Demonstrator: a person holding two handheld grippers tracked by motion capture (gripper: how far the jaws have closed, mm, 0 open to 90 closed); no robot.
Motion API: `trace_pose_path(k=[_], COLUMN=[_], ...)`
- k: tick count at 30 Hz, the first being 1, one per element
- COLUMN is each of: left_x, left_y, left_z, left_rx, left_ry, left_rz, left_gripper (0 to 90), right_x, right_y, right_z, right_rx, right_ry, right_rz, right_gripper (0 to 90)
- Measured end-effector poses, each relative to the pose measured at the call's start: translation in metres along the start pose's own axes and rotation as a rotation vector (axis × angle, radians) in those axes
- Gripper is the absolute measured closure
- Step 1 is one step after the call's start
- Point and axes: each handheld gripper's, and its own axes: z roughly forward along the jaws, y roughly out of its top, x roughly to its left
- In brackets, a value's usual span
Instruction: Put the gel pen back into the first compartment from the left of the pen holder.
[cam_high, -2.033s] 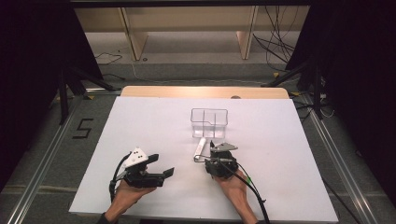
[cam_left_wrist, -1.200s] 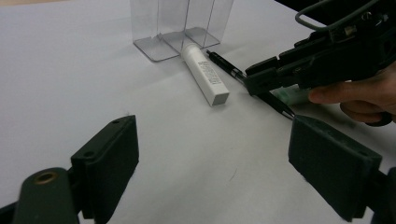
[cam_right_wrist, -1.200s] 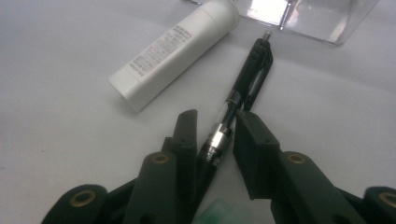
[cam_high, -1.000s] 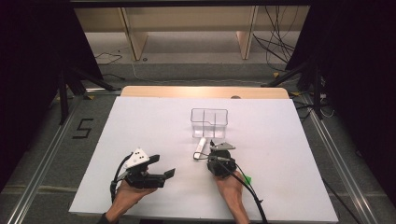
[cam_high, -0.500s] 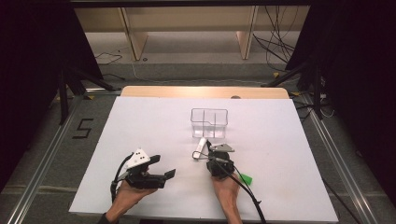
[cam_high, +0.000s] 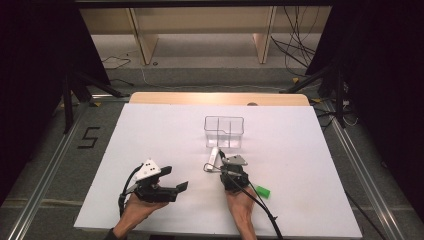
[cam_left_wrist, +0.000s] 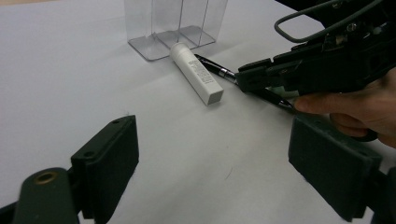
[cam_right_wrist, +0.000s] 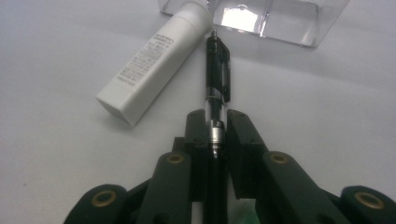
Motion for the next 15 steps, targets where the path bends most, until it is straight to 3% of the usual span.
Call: trace_pose_path(k=[15], left_x=[0.0016], left_y=[0.0001], left_z=[-0.0002], left_rx=[0.000], left_ry=[-0.001], left_rz=[-0.005], left_gripper=[16.0], right_x=[-0.0022], right_y=[0.0019], right_z=[-0.0080], right_rx=[-0.039], right_ry=[0.023], right_rz=[0.027], right_gripper=[80.2])
